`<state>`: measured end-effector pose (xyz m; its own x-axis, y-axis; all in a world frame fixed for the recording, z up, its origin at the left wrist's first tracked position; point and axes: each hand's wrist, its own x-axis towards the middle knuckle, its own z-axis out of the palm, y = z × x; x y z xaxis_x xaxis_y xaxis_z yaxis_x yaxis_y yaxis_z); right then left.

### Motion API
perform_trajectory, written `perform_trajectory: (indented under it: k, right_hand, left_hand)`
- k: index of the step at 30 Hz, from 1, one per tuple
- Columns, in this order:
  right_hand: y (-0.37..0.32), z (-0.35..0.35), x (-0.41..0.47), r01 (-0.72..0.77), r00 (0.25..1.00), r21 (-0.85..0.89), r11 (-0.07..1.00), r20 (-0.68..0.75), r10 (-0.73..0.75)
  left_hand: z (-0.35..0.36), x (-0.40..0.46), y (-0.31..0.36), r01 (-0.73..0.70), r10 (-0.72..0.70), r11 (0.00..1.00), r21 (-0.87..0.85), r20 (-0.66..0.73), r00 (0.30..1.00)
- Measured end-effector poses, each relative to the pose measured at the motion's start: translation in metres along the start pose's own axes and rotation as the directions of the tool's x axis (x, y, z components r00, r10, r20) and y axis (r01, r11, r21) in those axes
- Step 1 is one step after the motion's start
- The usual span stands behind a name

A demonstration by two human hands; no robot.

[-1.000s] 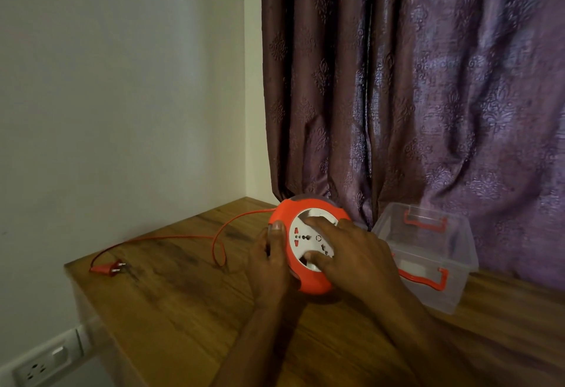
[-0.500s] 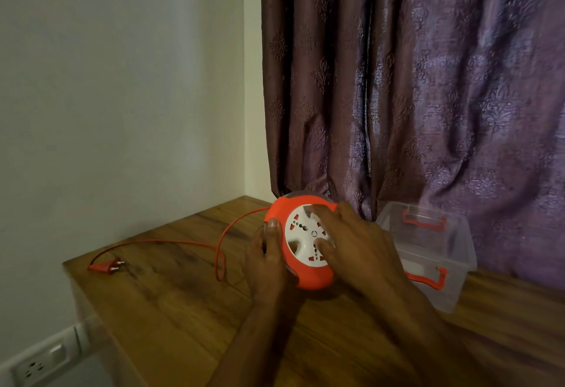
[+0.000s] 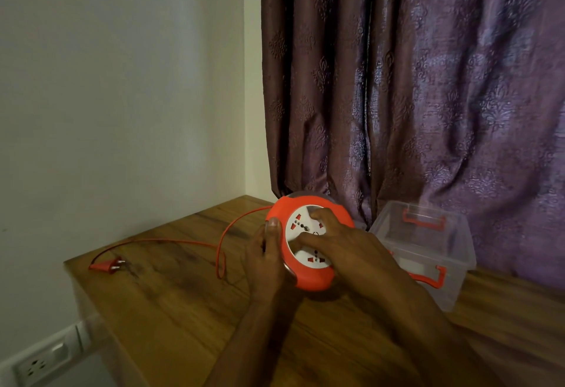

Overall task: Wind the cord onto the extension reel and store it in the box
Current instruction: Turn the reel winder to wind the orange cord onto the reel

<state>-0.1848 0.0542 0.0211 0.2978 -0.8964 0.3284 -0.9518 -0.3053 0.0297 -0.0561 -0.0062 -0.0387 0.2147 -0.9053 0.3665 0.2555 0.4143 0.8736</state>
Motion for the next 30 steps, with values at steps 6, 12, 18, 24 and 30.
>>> perform_trajectory:
  k: [6, 12, 18, 24, 30]
  right_hand:
    - [0.003, 0.002, -0.002, -0.01, 0.998, -0.003, 1.0, -0.06, 0.01]
    - [0.002, 0.006, 0.002, -0.069, 0.988, -0.002, 0.998, -0.141, 0.068]
    - [0.003, 0.011, 0.007, -0.161, 0.965, 0.067, 0.985, -0.201, 0.171]
    - [-0.003, 0.02, 0.009, -0.288, 0.908, 0.191, 0.938, -0.256, 0.331]
    - [0.001, 0.011, 0.006, -0.288, 0.909, 0.159, 0.944, -0.266, 0.322]
  left_hand:
    - [-0.002, 0.004, -0.001, -0.018, 0.018, 1.0, 0.01, 0.009, 1.0]
    - [-0.005, 0.005, 0.001, -0.08, 0.08, 0.997, 0.007, -0.016, 0.997]
    - [-0.005, 0.006, 0.003, -0.118, 0.118, 0.993, 0.018, -0.011, 0.993]
    - [-0.001, 0.006, 0.002, -0.202, 0.203, 0.978, 0.059, -0.008, 0.979]
    - [0.008, 0.009, 0.009, -0.232, 0.231, 0.972, 0.042, 0.024, 0.973]
